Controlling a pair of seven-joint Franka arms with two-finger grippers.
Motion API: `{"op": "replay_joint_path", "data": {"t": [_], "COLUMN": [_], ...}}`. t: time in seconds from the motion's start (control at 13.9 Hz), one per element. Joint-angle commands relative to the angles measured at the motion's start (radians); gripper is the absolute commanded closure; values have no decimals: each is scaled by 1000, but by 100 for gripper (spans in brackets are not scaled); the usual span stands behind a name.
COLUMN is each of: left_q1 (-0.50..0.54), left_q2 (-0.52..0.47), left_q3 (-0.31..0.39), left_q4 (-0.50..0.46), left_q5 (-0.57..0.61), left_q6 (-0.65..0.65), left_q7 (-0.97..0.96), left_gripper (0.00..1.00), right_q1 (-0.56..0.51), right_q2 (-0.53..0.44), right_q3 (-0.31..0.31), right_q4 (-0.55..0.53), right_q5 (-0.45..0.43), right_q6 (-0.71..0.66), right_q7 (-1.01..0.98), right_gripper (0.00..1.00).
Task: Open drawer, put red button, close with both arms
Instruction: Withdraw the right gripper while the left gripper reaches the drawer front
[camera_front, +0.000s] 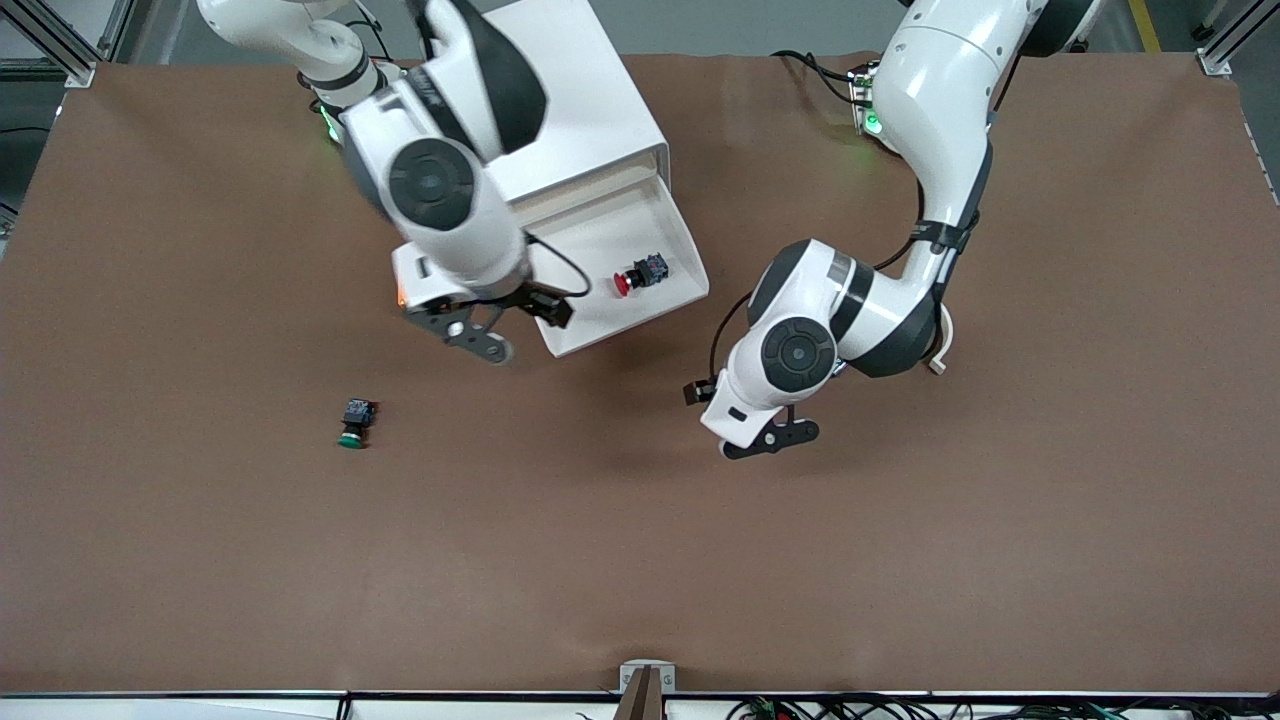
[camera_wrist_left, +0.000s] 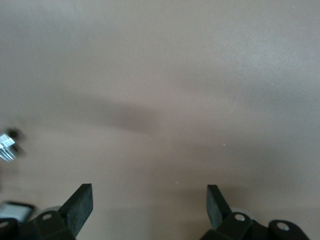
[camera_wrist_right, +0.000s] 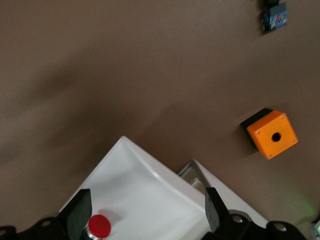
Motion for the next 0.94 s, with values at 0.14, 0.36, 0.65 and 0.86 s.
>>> {"op": "replay_joint_path", "data": {"t": [0.14,0.36,0.65,0.86], "left_q1": [-84,-141,-227,-253], "left_q2": [3,3,-8,-11], "left_q3": [5,6,5,-43], "left_q4": [-20,-37,-60,-72], "left_q5": [-19,-19,-20,-20], "left_q6": [25,25,25,19], "left_q7": [-174,-251,-366,-453], "left_gripper": [0,0,0,0], "right_q1": [-187,-315,-456,-563], "right_q2": [-87,-127,-176,-179], "right_q3": [21,21,21,18], "right_q4": [-10,-10,-10,4], "right_q5": [-51,-56,-97,-133], "right_q6": [-140,-198,-275,-299], "right_q7": [-353,-555,-761,-972], "right_gripper": [0,0,0,0]}}
